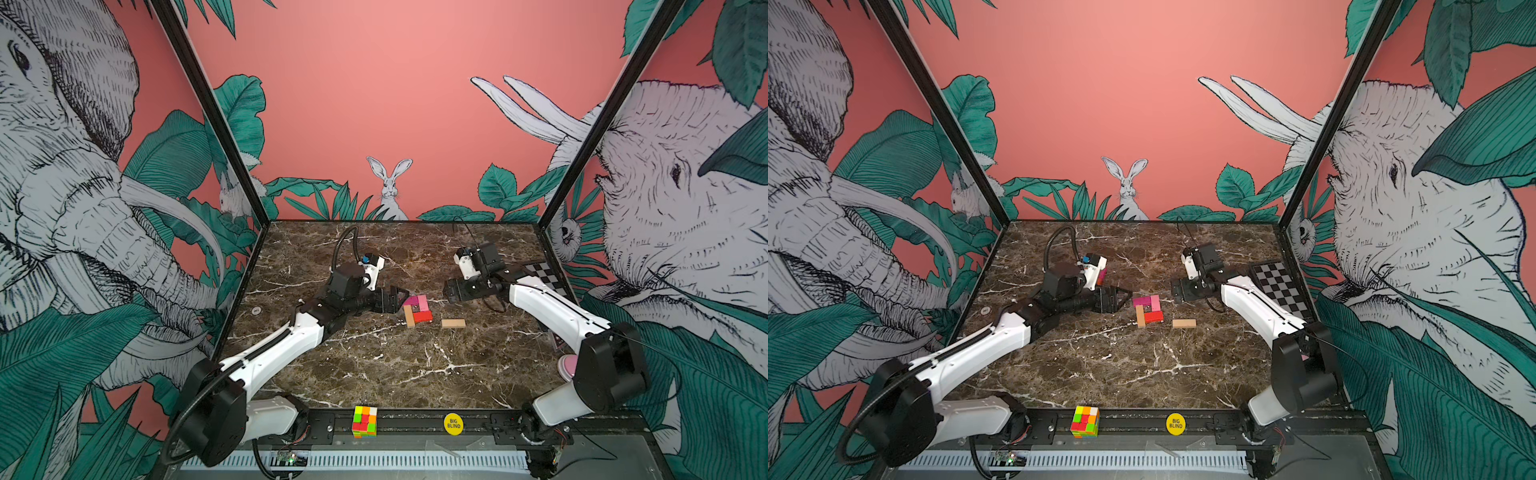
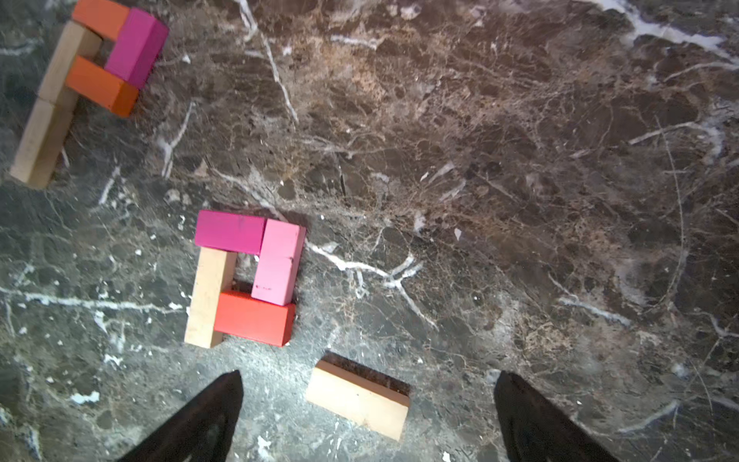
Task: Assemble the letter p with building blocks
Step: Adjust the building block at the center of the board.
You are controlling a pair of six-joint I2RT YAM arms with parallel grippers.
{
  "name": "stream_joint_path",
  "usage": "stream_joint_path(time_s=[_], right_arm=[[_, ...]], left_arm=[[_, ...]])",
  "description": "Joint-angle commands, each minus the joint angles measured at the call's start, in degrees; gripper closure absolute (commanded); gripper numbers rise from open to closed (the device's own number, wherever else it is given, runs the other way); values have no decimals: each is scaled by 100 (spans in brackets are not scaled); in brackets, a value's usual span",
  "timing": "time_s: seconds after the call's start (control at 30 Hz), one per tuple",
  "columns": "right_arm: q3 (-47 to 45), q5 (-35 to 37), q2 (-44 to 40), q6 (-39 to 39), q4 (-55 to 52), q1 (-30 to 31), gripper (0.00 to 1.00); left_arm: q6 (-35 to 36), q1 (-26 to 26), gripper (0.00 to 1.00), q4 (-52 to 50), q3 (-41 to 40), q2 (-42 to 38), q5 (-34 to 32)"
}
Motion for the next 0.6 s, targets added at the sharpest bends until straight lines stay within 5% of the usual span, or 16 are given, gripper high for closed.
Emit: stream_joint_path(time_s=[0.0, 0.4, 0.57], right_arm=[[202, -112, 208, -611, -699, -26, 2], [10, -7, 894, 582, -541, -78, 13], [-86, 229, 1028, 1219, -185, -307, 46]], left_arm=[[760, 27, 1, -973, 58, -568, -421], [1582, 29, 0, -1673, 183, -1201, -617], [1525, 32, 1, -1594, 131, -1177, -555]])
